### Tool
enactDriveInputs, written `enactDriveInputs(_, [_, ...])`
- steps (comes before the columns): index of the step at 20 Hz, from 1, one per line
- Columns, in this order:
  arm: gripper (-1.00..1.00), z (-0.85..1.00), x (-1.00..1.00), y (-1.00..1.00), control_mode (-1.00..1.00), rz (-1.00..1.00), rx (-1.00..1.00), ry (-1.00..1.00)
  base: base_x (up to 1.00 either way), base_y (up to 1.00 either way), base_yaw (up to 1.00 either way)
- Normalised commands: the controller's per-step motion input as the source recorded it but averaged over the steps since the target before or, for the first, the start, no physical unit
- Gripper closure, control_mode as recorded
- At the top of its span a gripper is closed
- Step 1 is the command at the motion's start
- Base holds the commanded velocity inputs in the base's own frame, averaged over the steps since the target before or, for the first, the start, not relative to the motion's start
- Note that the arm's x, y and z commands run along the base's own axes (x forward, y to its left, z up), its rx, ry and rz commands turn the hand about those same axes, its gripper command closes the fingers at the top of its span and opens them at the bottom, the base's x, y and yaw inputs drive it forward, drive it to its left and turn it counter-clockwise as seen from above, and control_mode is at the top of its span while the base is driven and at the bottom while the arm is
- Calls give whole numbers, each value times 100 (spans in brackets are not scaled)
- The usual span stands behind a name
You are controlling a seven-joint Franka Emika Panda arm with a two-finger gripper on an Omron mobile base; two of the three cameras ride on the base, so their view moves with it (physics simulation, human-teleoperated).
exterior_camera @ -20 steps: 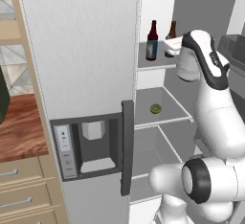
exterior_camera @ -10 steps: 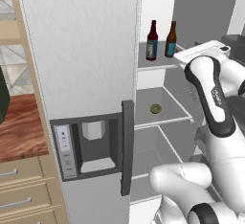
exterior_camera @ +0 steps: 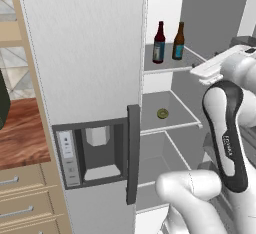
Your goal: Place the beers on the top shelf of the fridge to keep them out of children's reach, and place the kiwi on lower shelves for easy access.
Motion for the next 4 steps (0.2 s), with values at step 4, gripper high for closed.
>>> enactDriveInputs(4, [-100, 0, -96, 51, -100, 0, -27, 23, 0, 0, 0])
